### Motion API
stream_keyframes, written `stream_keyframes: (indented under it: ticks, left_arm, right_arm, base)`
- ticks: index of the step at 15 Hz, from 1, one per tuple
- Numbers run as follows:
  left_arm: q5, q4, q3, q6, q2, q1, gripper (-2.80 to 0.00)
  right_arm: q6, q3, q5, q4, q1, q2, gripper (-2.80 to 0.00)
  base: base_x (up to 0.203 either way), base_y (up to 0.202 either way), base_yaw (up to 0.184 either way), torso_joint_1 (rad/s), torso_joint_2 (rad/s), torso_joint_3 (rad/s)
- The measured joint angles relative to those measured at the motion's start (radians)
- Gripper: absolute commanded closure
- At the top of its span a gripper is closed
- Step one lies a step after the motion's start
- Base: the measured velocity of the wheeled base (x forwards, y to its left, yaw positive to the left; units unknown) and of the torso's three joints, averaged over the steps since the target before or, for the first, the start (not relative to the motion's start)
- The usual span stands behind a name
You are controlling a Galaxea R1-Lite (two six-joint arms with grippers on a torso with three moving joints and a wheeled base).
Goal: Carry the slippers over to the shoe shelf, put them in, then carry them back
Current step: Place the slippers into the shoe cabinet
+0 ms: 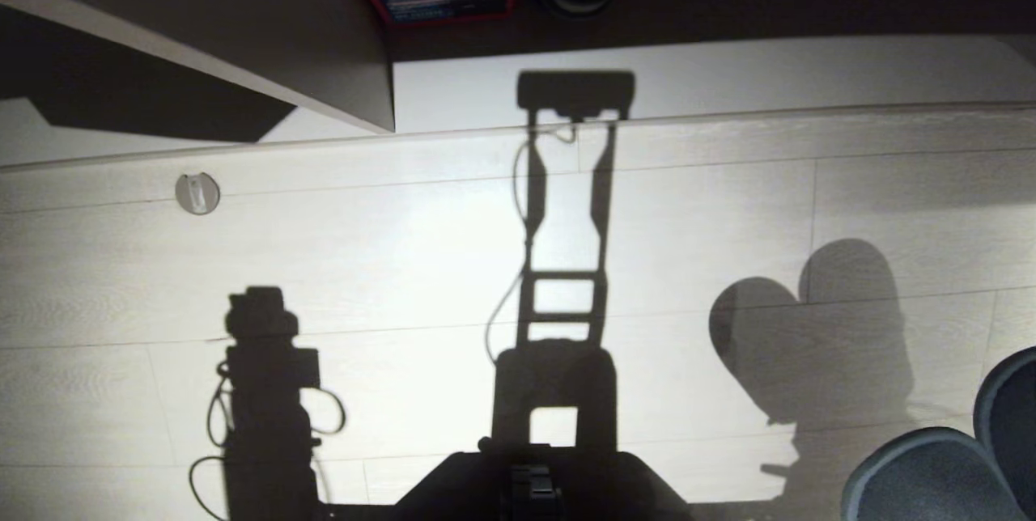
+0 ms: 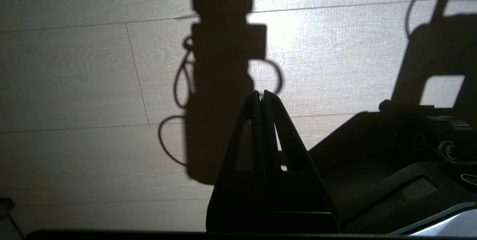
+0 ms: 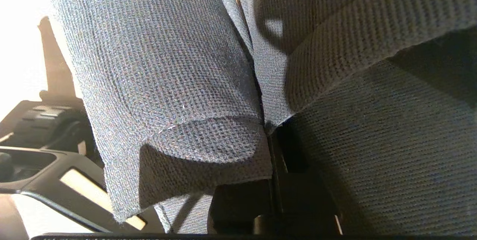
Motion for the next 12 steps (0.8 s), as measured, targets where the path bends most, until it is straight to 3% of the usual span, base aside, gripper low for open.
stream_keyframes:
  ticks: [12]
  left_arm:
    - [0.000, 0.000, 0.000, 0.001, 0.000, 0.000, 0.00]
  right_arm:
    - [0.000, 0.000, 0.000, 0.000, 0.000, 0.000, 0.00]
  base:
    - [0.000, 0.000, 0.000, 0.001, 0.00, -0.017]
